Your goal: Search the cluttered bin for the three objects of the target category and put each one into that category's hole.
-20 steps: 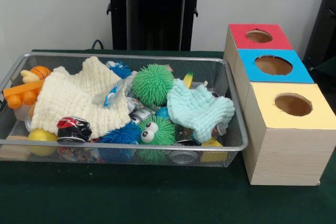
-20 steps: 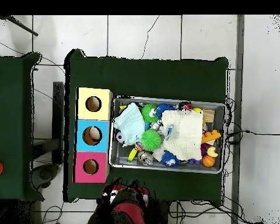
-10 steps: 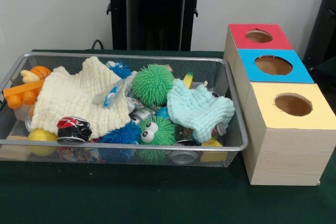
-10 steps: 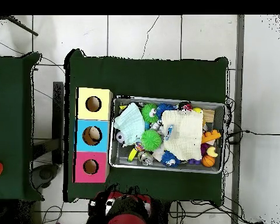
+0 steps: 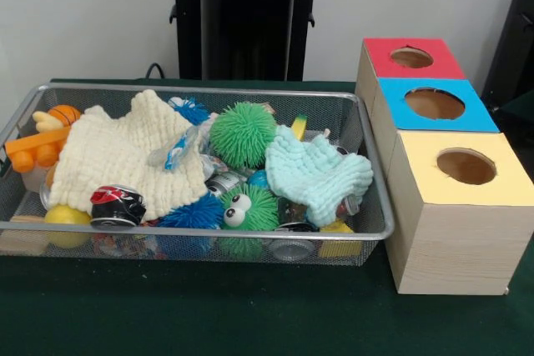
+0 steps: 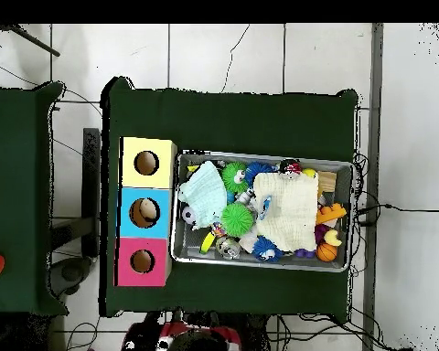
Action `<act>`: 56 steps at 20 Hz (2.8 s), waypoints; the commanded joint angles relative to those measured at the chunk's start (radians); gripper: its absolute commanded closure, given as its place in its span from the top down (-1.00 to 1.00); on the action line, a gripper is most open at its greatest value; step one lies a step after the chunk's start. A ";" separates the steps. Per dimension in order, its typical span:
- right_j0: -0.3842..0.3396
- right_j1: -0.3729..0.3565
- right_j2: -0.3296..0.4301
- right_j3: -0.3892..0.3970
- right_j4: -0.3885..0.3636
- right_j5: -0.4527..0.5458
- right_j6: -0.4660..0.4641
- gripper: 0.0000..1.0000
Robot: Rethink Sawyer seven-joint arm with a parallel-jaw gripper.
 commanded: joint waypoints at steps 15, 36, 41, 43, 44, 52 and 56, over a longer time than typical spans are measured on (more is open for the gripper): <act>0.017 0.023 -0.041 0.170 0.010 -0.230 -0.145 1.00; 0.017 -0.007 -0.016 0.067 -0.009 -0.085 -0.075 1.00; 0.015 -0.026 -0.005 -0.013 -0.024 0.018 -0.060 1.00; 0.017 -0.031 -0.002 -0.037 -0.018 0.051 -0.044 1.00; 0.018 -0.031 -0.001 -0.049 -0.019 0.066 -0.036 1.00; 0.021 -0.023 -0.001 -0.065 -0.012 0.080 -0.028 1.00; 0.025 -0.022 -0.005 -0.050 -0.011 0.059 -0.033 1.00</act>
